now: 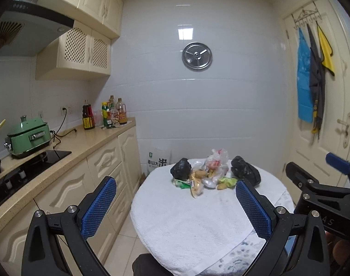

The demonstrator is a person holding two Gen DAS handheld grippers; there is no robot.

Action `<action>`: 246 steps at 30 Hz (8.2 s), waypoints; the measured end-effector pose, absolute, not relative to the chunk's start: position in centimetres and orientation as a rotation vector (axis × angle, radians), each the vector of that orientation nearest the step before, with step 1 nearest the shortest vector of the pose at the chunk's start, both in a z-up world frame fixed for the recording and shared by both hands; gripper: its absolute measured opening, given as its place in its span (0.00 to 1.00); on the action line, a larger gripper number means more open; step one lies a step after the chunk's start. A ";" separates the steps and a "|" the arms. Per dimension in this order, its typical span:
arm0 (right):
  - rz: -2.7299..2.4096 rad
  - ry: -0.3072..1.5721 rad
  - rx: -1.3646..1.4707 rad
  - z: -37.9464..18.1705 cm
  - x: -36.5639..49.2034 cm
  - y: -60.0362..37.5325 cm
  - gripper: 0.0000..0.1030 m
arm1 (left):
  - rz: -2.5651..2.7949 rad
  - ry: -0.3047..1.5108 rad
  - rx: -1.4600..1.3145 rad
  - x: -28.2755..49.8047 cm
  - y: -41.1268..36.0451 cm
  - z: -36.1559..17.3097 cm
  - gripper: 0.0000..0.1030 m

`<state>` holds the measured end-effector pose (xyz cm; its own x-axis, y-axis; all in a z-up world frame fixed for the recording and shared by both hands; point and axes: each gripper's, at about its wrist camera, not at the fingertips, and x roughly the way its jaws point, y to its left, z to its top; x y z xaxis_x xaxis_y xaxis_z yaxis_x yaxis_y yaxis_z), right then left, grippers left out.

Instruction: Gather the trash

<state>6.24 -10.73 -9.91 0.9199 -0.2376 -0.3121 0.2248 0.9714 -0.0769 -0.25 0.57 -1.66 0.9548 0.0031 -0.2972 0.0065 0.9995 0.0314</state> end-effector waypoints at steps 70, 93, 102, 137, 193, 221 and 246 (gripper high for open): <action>-0.222 0.950 -0.012 -24.3 40.4 -26.8 0.98 | -0.105 0.969 -0.041 58.3 -4.8 -19.7 0.66; -0.127 0.889 0.244 -24.0 33.0 -30.5 0.62 | -0.134 0.898 -0.002 50.2 -6.4 -22.2 0.33; -0.117 0.873 0.275 -23.5 29.1 -30.3 0.61 | -0.144 0.901 -0.010 45.1 -5.5 -20.8 0.32; -0.255 0.650 0.386 -17.0 18.1 -39.5 0.61 | -0.449 0.647 0.027 39.7 -17.5 -8.2 0.32; -0.742 0.679 0.734 -25.0 7.0 -58.9 1.00 | -0.814 0.849 0.243 46.1 -39.3 -13.8 0.99; -0.244 0.658 0.266 -14.2 27.0 -32.7 1.00 | -0.309 0.646 -0.023 41.6 -6.0 -9.9 0.99; -0.047 0.972 0.101 -25.5 39.8 -26.4 0.99 | -0.206 0.981 -0.036 54.7 -8.7 -22.7 0.92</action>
